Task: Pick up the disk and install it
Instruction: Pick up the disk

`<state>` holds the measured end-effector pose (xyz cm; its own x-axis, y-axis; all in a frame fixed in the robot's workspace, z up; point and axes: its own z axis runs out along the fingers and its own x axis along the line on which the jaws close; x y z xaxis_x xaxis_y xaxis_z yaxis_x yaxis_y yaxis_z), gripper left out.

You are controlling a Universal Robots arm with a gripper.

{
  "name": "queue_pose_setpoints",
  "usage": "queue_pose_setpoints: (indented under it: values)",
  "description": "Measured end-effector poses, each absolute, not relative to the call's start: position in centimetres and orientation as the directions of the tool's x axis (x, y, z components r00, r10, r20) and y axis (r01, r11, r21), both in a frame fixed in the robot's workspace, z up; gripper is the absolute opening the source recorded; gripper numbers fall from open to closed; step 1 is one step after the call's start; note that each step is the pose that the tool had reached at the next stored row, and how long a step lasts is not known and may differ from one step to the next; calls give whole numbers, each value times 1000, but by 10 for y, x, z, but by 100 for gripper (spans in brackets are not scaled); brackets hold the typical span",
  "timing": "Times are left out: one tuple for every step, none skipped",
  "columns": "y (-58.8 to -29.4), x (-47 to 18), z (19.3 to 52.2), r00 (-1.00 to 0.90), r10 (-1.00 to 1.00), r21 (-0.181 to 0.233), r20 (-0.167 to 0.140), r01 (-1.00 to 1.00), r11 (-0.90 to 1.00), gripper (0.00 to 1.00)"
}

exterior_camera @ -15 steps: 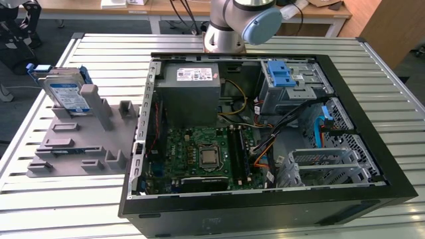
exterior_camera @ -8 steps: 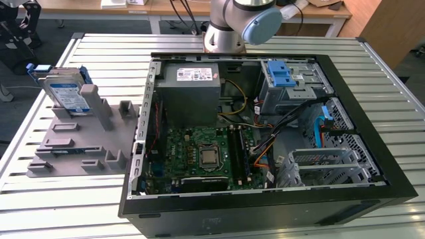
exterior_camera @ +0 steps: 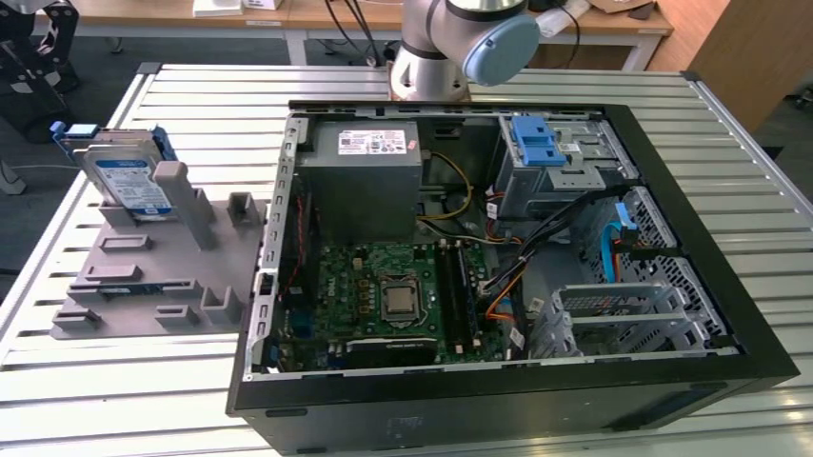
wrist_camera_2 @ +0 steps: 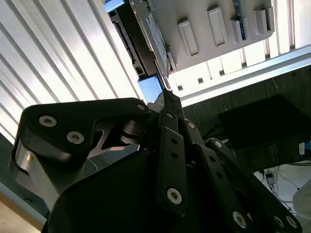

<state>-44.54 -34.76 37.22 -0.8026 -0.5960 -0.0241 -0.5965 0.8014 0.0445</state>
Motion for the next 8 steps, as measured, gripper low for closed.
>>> queue_pose_setpoints:
  values:
    - [-348, -445, 372, -801, -598, 44, -24, -598, 800, 11]
    - [-348, -445, 372, -800, -599, 44, -24, -600, 799, 11]
    - [-348, -445, 372, -799, -601, 44, -24, -601, 798, 11]
    - [-348, -445, 372, -797, -603, 44, -24, -603, 796, 11]
    - [-348, -445, 372, -796, -605, 44, -24, -606, 795, 11]
    - [-348, -445, 372, -794, -608, 44, -24, -608, 793, 11]
    - [-348, -445, 372, -792, -610, 44, -24, -611, 790, 11]
    - [-348, -445, 372, -789, -613, 44, -24, -614, 788, 11]
